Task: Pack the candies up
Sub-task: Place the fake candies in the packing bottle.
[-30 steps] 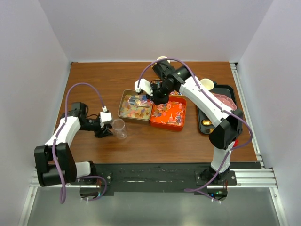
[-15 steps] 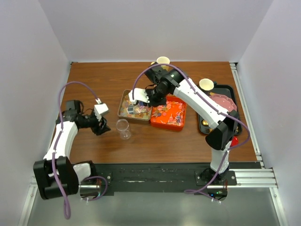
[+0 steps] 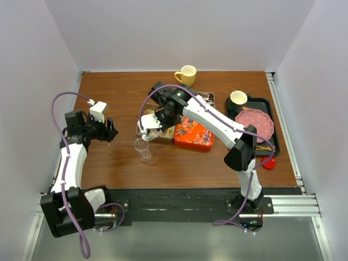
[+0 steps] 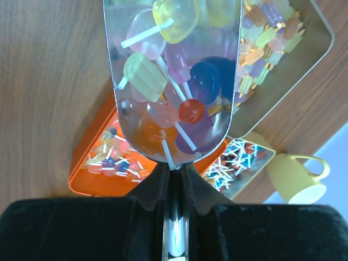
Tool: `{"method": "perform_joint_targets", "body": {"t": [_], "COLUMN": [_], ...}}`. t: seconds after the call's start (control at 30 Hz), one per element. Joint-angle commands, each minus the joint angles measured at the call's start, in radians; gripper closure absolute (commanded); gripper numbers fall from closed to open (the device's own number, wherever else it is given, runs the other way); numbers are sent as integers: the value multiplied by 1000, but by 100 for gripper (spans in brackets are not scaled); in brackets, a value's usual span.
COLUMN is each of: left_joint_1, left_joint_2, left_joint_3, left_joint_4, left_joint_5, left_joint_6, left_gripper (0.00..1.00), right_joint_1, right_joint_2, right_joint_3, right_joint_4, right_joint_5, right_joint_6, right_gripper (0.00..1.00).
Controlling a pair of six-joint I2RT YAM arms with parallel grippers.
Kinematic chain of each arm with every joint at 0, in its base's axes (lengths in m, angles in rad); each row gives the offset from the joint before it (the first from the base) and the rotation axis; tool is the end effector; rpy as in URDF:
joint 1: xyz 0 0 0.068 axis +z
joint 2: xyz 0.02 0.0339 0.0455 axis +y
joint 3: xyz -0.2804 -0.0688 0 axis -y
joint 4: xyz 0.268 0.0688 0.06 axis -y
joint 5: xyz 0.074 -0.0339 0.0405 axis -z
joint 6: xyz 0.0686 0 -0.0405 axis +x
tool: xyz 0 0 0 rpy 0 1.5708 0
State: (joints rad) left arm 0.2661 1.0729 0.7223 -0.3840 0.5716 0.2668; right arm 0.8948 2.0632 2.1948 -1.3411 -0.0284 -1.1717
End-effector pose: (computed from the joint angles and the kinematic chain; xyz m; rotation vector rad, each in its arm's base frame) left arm 0.2569 0.0315 0.2359 0.2846 2.1740 -0.3620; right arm 0.2868 0.3607 0.3219 -2.3914 1.4171 -0.0310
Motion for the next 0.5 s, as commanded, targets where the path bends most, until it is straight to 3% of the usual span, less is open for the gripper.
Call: {"method": "perform_joint_targets", "body": {"t": [0.0, 0.47], "left_joint_1": [4, 4], "left_joint_2": [-34, -56], "left_joint_3": [-7, -17], "left_joint_4": [66, 74], "left_joint_5": [-7, -16], "left_joint_6": [-89, -104], "left_gripper": [34, 34], "right_joint_1": [24, 102], "right_joint_2": [17, 28], "right_joint_3": [94, 68], "right_joint_4": [-150, -139], "right_joint_5": [85, 265], "right_joint_6": [-32, -68], "right_gripper": [100, 100]}}
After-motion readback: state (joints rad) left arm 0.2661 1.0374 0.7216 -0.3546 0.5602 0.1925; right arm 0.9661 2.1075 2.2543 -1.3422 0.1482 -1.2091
